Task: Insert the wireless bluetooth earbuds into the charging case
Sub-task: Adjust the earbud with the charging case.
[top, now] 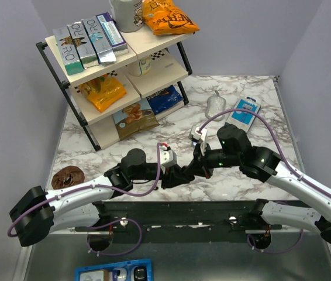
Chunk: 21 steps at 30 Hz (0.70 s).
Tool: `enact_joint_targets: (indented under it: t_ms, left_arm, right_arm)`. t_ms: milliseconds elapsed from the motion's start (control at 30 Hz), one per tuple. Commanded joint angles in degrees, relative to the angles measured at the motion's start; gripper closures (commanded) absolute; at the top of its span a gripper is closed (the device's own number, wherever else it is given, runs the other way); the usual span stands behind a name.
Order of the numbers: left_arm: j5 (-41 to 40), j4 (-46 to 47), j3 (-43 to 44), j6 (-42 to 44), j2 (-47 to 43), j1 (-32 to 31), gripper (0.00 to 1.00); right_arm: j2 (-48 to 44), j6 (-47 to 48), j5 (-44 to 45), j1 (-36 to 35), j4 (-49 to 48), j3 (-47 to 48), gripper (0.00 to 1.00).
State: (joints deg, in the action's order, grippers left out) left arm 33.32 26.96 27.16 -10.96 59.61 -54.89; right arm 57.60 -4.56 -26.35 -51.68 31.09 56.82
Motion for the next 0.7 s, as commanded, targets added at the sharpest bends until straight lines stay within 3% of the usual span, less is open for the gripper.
enact_joint_targets:
  t_ms: [0,667]
  left_arm:
    - [-4.1,5.9,-1.3,-0.7,-1.5,-0.3,1.0]
    - [-7.9,9.2,-3.2,-0.6,-2.8,-0.3,1.0]
  right_arm:
    - [-1.5,-1.4,0.2,-0.5,-1.0,-1.8,0.99]
    - [-6.0,-4.6,2.0,-0.5,-6.7,-4.9,0.99]
